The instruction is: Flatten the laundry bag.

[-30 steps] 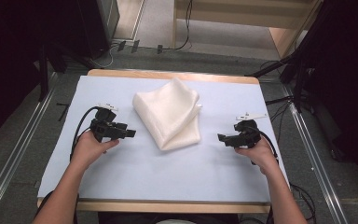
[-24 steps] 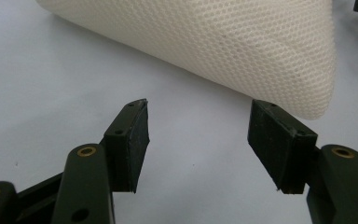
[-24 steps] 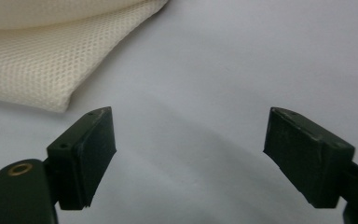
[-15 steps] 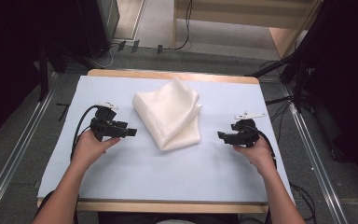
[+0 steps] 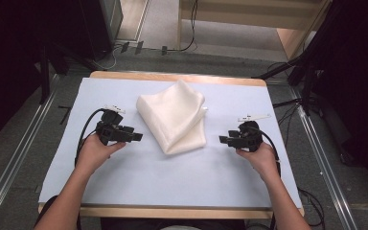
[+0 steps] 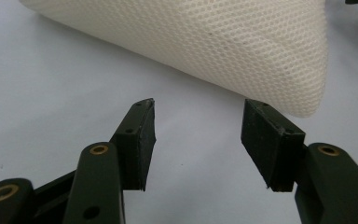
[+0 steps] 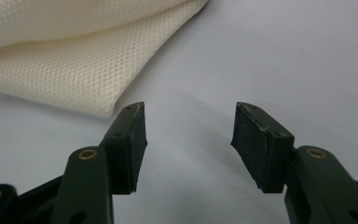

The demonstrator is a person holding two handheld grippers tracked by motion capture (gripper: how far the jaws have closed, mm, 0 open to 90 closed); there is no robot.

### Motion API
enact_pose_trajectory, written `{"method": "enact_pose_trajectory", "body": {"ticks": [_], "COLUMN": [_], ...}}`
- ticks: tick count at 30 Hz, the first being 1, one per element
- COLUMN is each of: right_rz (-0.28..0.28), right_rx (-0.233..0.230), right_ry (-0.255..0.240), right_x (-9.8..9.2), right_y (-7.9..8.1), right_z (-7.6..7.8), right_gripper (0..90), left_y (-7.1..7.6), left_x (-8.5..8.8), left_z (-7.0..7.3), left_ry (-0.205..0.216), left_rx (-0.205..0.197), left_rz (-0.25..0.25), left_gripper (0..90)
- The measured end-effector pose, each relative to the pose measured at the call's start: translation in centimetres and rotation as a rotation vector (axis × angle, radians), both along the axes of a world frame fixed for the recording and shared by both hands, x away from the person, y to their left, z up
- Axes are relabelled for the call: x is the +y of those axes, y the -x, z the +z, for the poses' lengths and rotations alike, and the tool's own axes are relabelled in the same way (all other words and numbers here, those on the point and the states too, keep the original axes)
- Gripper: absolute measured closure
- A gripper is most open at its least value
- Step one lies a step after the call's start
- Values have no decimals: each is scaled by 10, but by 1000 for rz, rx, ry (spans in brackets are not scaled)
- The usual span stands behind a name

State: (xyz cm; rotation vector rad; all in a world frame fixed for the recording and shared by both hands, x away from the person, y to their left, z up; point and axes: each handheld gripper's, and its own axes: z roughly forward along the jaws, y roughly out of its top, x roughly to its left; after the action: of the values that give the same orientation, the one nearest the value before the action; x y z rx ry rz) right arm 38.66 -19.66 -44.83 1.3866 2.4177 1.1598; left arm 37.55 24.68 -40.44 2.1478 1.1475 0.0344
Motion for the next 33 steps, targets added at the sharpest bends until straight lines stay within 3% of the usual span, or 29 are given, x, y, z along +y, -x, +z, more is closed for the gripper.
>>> {"method": "enact_pose_trajectory", "body": {"ticks": [4,11,15,23,27,29,32,33], "right_rz": [27,65,82,106,106,106,113,116], "right_rx": [27,-22,-19,-19,-1,22,59,71], "right_ry": [5,-5,1,7,-12,2,19,13], "right_x": [8,26,35,53,59,64,70,71], "right_y": [1,-2,-5,-10,-15,-17,-19,-19], "right_z": [1,6,5,3,-1,-6,-15,-16], "right_gripper": [450,504,510,544,475,442,475,523], "left_y": [4,11,9,12,12,12,11,11], "left_x": [-4,-8,-20,-40,-44,-48,-52,-53], "left_z": [1,4,6,17,21,23,23,23], "left_ry": [-1,12,-7,24,34,23,17,16], "left_rx": [-12,-20,-20,-27,-34,-47,-59,-60], "left_rz": [0,5,-20,-64,-60,-63,-62,-62], "left_gripper": [475,473,462,453,450,447,440,438]}}
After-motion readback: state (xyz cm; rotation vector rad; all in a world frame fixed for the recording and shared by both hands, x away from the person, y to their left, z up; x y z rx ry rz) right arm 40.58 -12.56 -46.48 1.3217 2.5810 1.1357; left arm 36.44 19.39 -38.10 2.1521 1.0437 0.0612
